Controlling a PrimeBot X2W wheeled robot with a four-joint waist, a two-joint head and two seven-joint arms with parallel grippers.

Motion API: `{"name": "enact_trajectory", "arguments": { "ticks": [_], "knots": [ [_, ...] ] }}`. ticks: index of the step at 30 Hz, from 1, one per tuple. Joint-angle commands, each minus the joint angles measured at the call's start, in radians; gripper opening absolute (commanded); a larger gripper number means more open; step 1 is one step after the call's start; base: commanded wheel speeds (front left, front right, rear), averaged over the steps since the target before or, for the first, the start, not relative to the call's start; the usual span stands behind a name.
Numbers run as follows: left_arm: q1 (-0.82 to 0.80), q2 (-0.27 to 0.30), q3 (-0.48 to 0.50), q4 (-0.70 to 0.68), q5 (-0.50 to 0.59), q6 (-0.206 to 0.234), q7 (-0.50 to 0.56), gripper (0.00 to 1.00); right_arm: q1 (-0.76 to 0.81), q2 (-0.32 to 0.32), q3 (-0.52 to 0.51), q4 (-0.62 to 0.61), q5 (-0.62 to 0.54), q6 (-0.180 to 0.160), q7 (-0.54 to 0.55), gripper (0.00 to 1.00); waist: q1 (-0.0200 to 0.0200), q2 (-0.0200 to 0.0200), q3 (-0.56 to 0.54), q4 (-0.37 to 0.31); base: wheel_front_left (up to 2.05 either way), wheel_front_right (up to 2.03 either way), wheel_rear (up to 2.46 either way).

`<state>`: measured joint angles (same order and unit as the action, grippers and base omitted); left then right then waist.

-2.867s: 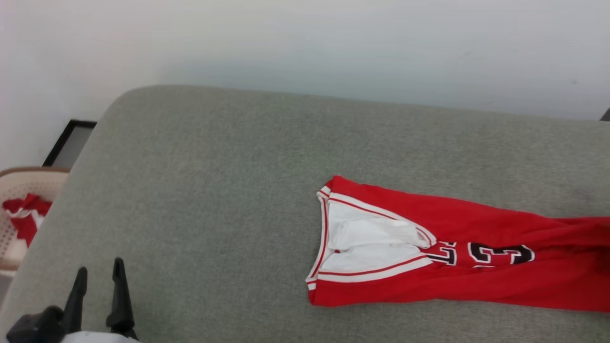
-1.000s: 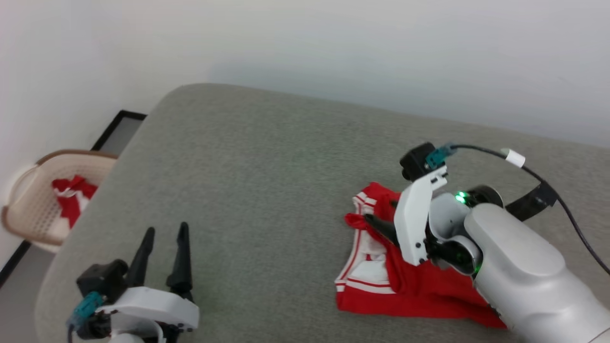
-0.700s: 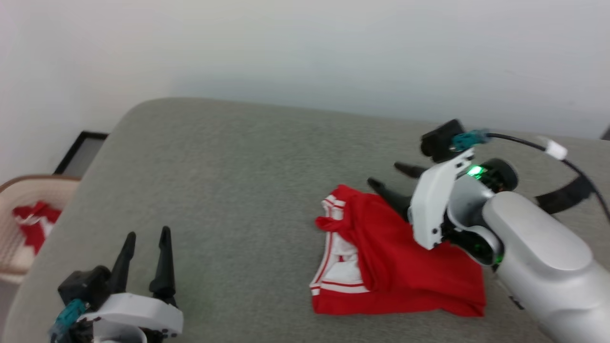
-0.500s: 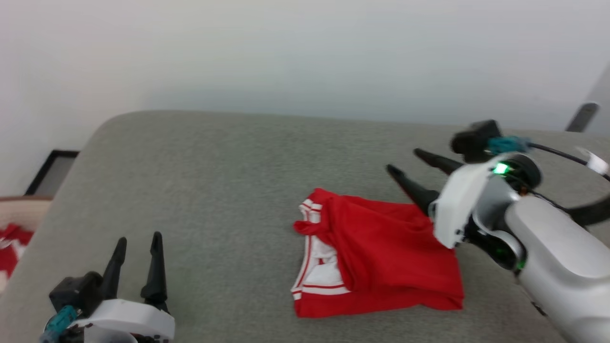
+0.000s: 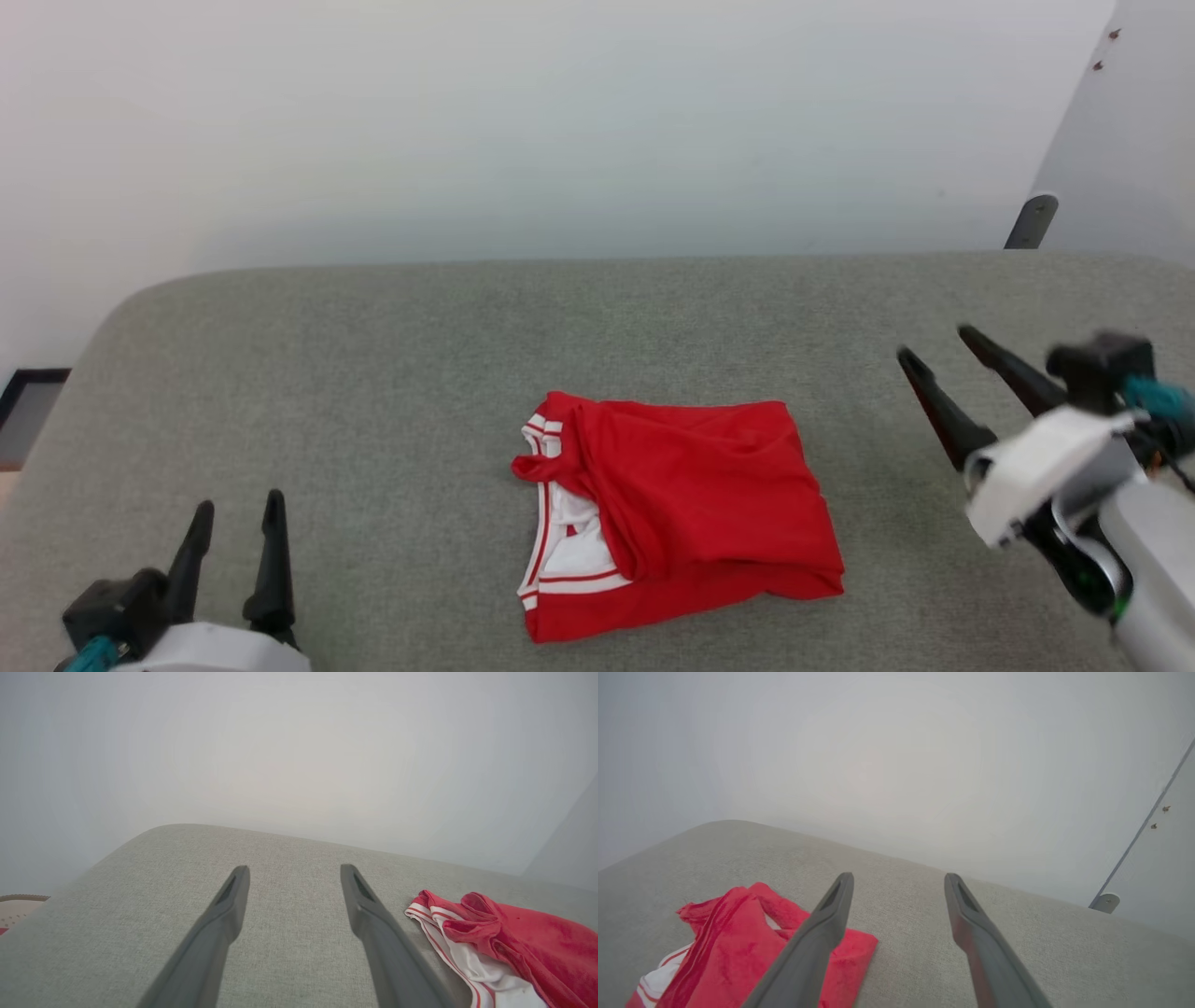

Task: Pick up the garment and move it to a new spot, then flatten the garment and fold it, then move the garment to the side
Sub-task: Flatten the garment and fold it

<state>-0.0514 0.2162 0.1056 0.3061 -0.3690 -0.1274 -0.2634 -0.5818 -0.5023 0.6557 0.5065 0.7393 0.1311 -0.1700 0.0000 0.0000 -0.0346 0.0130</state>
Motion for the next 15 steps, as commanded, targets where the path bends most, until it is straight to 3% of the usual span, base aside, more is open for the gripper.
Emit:
{"name": "enact_trajectory", "arguments": {
  "ticks": [1,15],
  "knots": [
    [0.014,0.006,0.004,-0.003,0.006,0.000,-0.001,1.00,0.027,-0.001,-0.016,0.004,-0.009,-0.001,-0.016,1.00,0.0000,0.0000,-0.007,-0.006,0.00,0.00,0.00],
    [0.060,0.035,0.027,-0.003,0.005,0.000,-0.001,1.00,0.253,0.033,-0.235,-0.022,-0.102,-0.001,-0.086,1.00,0.0000,0.0000,-0.018,-0.020,0.00,0.00,0.00]
  ]
}}
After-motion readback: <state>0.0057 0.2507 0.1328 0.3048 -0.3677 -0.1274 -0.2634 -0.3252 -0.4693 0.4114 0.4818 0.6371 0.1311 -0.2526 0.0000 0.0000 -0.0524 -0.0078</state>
